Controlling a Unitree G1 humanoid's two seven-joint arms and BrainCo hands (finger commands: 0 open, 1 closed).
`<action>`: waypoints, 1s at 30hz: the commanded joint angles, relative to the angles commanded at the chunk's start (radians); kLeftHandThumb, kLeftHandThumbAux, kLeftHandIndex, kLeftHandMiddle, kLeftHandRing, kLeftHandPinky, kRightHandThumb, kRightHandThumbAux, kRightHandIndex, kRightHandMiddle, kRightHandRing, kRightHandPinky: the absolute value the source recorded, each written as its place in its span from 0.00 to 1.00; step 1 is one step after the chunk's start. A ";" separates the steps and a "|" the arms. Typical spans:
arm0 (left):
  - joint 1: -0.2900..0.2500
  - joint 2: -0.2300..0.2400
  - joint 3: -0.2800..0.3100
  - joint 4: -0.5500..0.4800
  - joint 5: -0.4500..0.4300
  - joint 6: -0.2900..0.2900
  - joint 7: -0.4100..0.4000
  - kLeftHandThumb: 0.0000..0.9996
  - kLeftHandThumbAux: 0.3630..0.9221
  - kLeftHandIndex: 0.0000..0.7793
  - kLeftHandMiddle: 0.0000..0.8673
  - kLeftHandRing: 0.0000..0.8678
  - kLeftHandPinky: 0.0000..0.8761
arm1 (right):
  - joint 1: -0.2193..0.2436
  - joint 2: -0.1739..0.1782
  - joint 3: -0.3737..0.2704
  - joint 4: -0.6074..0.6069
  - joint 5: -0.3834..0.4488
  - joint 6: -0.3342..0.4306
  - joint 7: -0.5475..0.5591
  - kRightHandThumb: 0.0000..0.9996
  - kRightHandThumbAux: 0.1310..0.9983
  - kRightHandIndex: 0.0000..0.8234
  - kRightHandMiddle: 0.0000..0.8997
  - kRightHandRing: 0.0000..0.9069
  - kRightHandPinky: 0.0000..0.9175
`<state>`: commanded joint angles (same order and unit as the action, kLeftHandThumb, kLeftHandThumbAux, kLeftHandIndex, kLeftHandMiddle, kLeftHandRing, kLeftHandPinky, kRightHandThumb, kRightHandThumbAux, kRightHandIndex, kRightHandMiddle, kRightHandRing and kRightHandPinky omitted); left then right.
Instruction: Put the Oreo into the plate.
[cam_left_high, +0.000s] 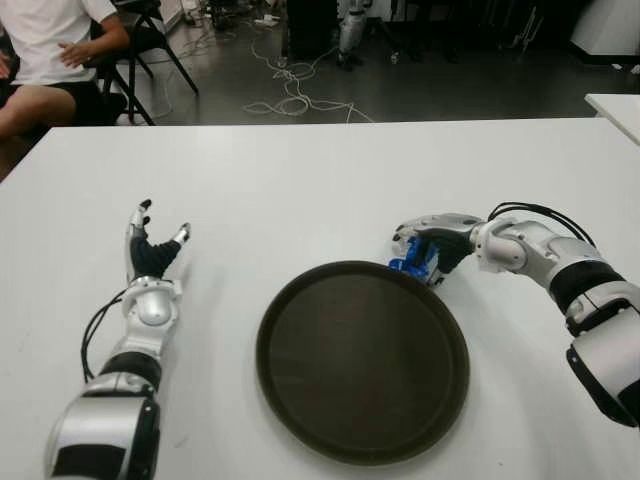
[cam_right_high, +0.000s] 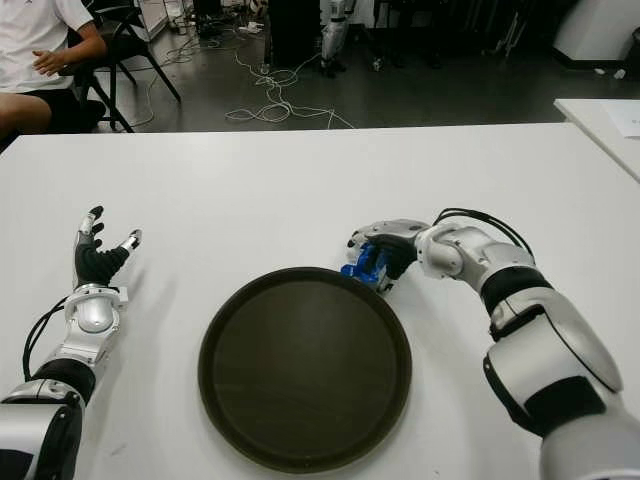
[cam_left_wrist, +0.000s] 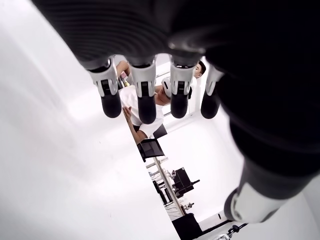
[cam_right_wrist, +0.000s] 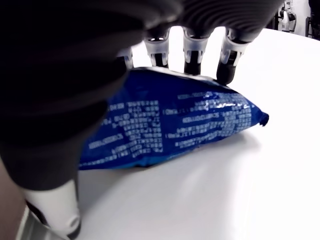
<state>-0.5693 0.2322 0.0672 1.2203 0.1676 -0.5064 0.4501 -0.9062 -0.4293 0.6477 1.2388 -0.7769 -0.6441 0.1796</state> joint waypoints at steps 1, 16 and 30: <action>0.000 0.000 -0.001 0.000 0.001 0.000 0.001 0.00 0.61 0.08 0.12 0.09 0.06 | -0.001 0.001 0.001 0.005 -0.002 0.004 -0.002 0.00 0.72 0.00 0.00 0.00 0.00; 0.003 0.003 -0.013 -0.002 0.017 -0.003 0.015 0.00 0.66 0.07 0.11 0.09 0.06 | -0.016 -0.025 0.150 0.015 -0.173 -0.012 -0.329 0.55 0.74 0.39 0.06 0.05 0.08; 0.003 0.001 -0.009 -0.004 0.011 -0.013 0.011 0.00 0.70 0.08 0.12 0.09 0.07 | -0.033 -0.005 0.207 0.048 -0.206 0.048 -0.351 0.71 0.68 0.51 0.04 0.03 0.06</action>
<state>-0.5661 0.2330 0.0587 1.2164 0.1787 -0.5191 0.4608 -0.9395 -0.4339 0.8546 1.2866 -0.9830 -0.5961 -0.1716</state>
